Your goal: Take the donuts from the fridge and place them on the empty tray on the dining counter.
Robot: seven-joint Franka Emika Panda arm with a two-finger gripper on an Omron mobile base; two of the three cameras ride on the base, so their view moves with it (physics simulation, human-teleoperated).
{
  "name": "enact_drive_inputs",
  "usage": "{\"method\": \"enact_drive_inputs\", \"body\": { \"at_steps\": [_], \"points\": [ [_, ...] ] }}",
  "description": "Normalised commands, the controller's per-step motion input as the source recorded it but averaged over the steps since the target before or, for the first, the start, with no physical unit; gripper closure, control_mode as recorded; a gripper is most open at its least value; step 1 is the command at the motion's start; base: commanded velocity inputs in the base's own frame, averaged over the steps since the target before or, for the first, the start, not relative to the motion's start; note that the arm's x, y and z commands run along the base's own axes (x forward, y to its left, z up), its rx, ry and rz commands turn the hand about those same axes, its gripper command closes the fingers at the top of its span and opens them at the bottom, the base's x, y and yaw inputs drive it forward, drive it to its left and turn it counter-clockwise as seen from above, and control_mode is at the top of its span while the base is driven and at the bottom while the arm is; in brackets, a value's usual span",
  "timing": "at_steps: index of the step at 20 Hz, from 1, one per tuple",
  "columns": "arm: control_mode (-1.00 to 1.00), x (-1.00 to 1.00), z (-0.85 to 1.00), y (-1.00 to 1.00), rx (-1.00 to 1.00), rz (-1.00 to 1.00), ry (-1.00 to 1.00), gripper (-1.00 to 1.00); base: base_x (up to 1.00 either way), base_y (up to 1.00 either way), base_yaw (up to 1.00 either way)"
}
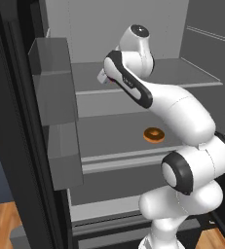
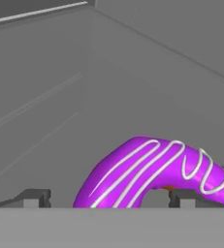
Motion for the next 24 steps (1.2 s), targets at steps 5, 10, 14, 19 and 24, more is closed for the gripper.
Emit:
{"method": "enact_drive_inputs", "body": {
  "at_steps": [5, 10, 14, 19, 24],
  "points": [
    [-1.00, 0.10, -0.81, 0.00, 0.00, 0.00, 0.11, 1.00, 0.00, 0.00, 0.00],
    [-1.00, 0.17, -0.58, 0.00, 0.00, 0.00, 0.14, 1.00, 0.00, 0.00, 0.00],
    [-1.00, -0.02, -0.08, 0.00, 0.00, 0.00, 0.01, 1.00, 0.00, 0.00, 0.00],
    [-1.00, -0.78, -0.97, 0.00, 0.00, 0.00, -0.29, 1.00, 0.00, 0.00, 0.00],
    [-1.00, -0.95, 0.20, -0.10, 0.00, 0.00, -0.28, 1.00, 0.00, 0.00, 0.00]
  ]
}}
